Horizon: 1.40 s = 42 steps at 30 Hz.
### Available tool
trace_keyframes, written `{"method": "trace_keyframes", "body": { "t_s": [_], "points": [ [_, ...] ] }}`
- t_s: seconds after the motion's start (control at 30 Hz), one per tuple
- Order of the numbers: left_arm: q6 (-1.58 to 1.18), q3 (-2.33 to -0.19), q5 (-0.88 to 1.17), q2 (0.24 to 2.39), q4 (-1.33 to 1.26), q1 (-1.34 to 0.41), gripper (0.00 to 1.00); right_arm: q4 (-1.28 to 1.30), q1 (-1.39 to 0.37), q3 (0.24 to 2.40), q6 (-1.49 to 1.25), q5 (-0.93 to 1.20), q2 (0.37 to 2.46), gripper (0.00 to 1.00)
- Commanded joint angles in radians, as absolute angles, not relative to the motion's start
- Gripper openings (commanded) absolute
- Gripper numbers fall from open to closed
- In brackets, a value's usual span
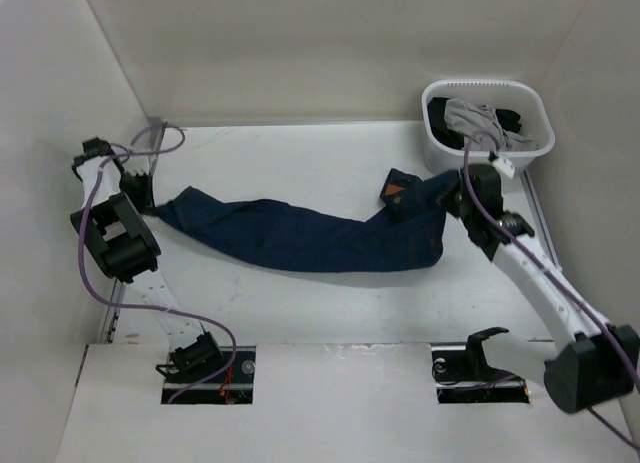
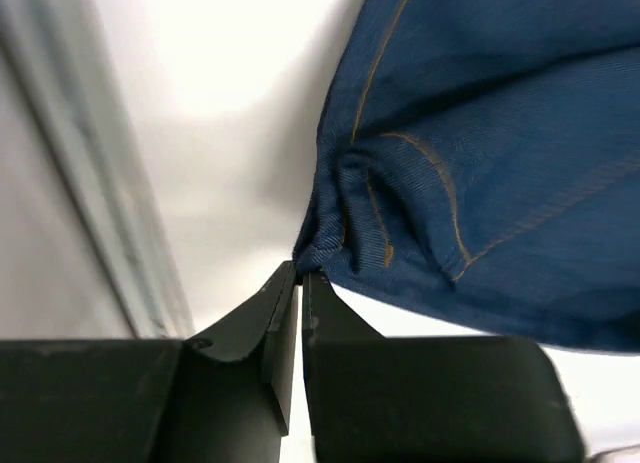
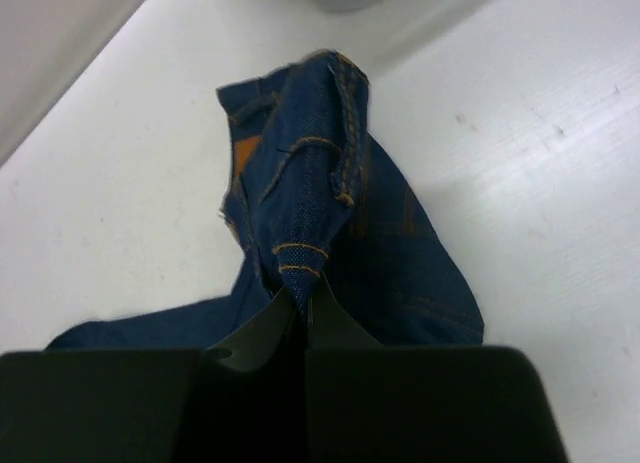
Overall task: Fold and stack the trousers
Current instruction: Flatten the trousers out
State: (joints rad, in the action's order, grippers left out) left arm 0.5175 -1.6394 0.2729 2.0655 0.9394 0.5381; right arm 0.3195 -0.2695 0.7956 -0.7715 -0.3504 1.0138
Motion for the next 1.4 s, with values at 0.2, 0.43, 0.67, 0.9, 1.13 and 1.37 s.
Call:
{"method": "trace_keyframes", "body": {
  "t_s": [0.2,0.43,0.67,0.9,1.13,1.37],
  "points": [
    [0.426,-2.405,0.482,2.063,1.259,0.556,0.00,0.316,-0.234,1.706,-0.552,-0.292,1.279,0.00],
    [0.540,-2.053,0.359,1.898,1.143,0.637,0.00,0.282,-0.122,1.188,-0.678,-0.242,1.016,0.00],
    [0.669,-1.561,0.189,1.755,0.936,0.699,0.00,0.346,-0.100,0.521,-1.049,-0.252,0.622,0.04],
    [0.796,-1.267,0.032,1.724,0.778,0.700,0.00,0.622,-0.056,0.360,-1.296,-0.359,0.462,0.06],
    [0.885,-1.166,-0.049,1.694,0.706,0.706,0.01,0.845,-0.031,0.440,-1.298,-0.489,0.451,0.13],
    [0.945,-1.095,-0.086,1.617,0.718,0.717,0.03,1.103,-0.054,0.540,-1.410,-0.555,0.430,0.85]
  ]
}}
